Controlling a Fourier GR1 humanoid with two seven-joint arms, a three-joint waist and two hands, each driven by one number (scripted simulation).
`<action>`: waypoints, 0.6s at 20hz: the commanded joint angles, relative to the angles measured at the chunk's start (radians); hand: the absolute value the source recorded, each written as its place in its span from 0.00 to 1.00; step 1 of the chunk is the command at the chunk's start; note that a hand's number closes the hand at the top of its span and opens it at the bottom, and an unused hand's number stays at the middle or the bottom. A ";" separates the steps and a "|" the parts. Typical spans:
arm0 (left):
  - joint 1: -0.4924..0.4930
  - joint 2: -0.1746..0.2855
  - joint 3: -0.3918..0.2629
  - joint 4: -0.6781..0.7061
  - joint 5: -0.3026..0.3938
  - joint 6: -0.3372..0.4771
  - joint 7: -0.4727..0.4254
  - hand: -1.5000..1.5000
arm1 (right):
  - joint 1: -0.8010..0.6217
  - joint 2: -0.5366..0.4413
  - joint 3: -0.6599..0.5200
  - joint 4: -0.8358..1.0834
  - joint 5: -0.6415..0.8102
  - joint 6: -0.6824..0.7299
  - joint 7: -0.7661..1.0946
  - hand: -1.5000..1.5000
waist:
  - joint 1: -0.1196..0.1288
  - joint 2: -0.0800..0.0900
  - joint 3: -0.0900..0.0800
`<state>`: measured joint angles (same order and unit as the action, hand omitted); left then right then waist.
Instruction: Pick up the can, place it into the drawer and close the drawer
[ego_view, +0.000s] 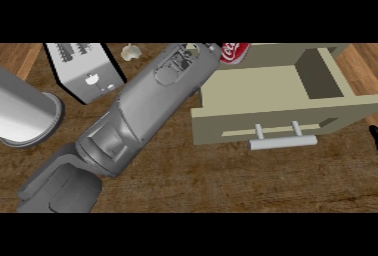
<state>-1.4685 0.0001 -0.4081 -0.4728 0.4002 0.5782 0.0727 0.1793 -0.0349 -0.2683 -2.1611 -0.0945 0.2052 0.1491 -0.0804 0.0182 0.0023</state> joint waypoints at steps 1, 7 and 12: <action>0.036 0.000 -0.084 0.009 0.038 0.070 -0.047 1.00 | -0.035 -0.013 0.000 0.043 -0.009 0.013 -0.016 0.00 | -0.015 0.003 0.001; 0.019 0.000 -0.132 0.042 0.067 0.076 -0.069 1.00 | -0.083 0.014 0.040 0.065 0.067 -0.037 -0.016 0.00 | -0.015 0.008 0.000; 0.047 0.000 -0.191 0.054 0.073 0.097 -0.110 1.00 | -0.077 -0.022 -0.005 0.052 -0.001 -0.002 -0.010 0.00 | -0.030 0.007 0.001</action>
<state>-1.4479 0.0000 -0.5489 -0.4097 0.4635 0.6466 -0.0012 0.1253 -0.0468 -0.2655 -2.1182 -0.0879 0.2026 0.1394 -0.1065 0.0255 0.0030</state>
